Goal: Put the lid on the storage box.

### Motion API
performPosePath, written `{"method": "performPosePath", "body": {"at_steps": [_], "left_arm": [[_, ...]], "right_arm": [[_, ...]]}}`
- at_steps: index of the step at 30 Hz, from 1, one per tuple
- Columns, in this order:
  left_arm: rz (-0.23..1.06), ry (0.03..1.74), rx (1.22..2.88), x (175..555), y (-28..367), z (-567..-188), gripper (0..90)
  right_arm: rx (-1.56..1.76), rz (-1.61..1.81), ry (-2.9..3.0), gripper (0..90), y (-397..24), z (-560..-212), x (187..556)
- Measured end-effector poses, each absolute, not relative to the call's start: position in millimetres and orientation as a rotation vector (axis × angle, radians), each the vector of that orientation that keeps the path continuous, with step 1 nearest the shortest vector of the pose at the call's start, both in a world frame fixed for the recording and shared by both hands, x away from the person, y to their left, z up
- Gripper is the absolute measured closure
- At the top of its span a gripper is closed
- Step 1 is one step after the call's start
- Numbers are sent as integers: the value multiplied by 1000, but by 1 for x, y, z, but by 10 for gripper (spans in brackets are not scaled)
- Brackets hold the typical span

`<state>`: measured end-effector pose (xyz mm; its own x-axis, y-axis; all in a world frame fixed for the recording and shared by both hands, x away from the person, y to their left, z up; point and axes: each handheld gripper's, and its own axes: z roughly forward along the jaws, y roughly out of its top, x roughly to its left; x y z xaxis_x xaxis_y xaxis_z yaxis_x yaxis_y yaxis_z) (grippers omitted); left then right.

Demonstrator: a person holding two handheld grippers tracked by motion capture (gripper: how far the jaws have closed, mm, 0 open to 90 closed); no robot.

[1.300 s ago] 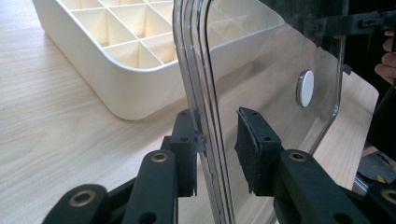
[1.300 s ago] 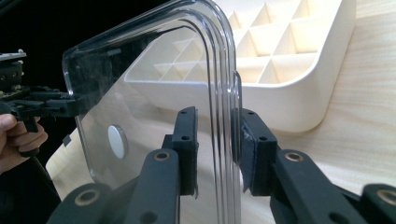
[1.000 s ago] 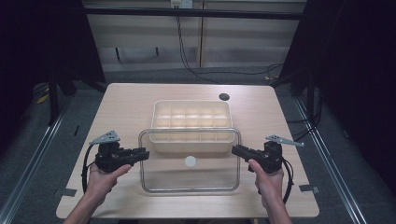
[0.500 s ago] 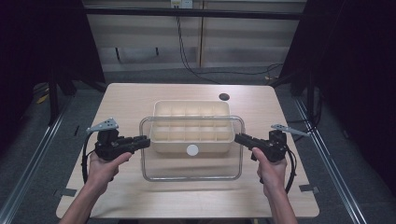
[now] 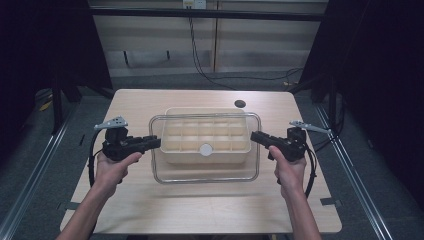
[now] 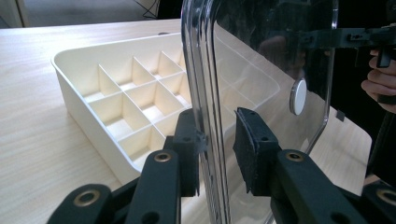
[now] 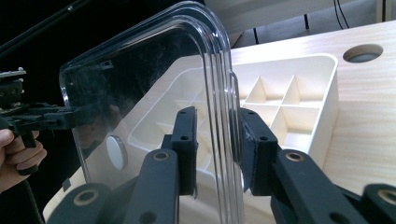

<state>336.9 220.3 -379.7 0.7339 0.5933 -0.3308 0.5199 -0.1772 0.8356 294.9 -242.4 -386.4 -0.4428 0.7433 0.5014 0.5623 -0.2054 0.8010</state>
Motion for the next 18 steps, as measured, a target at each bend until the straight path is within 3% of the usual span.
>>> {"method": "performPosePath", "body": {"at_steps": [18], "left_arm": [[135,893,1803,362,221,-362,705]], "right_arm": [[1561,1737,1868,707,-240,-381,325]]}}
